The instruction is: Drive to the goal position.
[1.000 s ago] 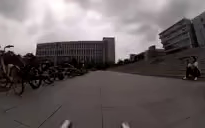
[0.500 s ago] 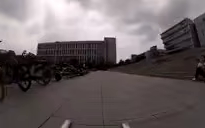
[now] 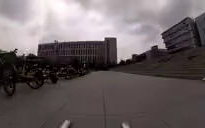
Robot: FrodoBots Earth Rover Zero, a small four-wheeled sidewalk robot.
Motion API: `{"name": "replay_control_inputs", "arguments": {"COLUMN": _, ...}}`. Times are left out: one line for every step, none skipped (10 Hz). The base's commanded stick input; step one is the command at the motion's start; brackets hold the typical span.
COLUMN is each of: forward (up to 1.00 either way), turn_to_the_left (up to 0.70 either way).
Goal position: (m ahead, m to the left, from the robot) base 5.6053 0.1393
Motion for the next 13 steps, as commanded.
{"name": "replay_control_inputs", "arguments": {"forward": 1.0, "turn_to_the_left": -0.35}}
{"name": "replay_control_inputs", "arguments": {"forward": 1.0, "turn_to_the_left": -0.18}}
{"name": "replay_control_inputs", "arguments": {"forward": 1.0, "turn_to_the_left": -0.05}}
{"name": "replay_control_inputs", "arguments": {"forward": 1.0, "turn_to_the_left": -0.3}}
{"name": "replay_control_inputs", "arguments": {"forward": 1.0, "turn_to_the_left": -0.26}}
{"name": "replay_control_inputs", "arguments": {"forward": 1.0, "turn_to_the_left": -0.01}}
{"name": "replay_control_inputs", "arguments": {"forward": 1.0, "turn_to_the_left": -0.13}}
{"name": "replay_control_inputs", "arguments": {"forward": 1.0, "turn_to_the_left": -0.18}}
{"name": "replay_control_inputs", "arguments": {"forward": 1.0, "turn_to_the_left": 0.0}}
{"name": "replay_control_inputs", "arguments": {"forward": 1.0, "turn_to_the_left": -0.11}}
{"name": "replay_control_inputs", "arguments": {"forward": 1.0, "turn_to_the_left": -0.23}}
{"name": "replay_control_inputs", "arguments": {"forward": 1.0, "turn_to_the_left": -0.11}}
{"name": "replay_control_inputs", "arguments": {"forward": 1.0, "turn_to_the_left": 0.0}}
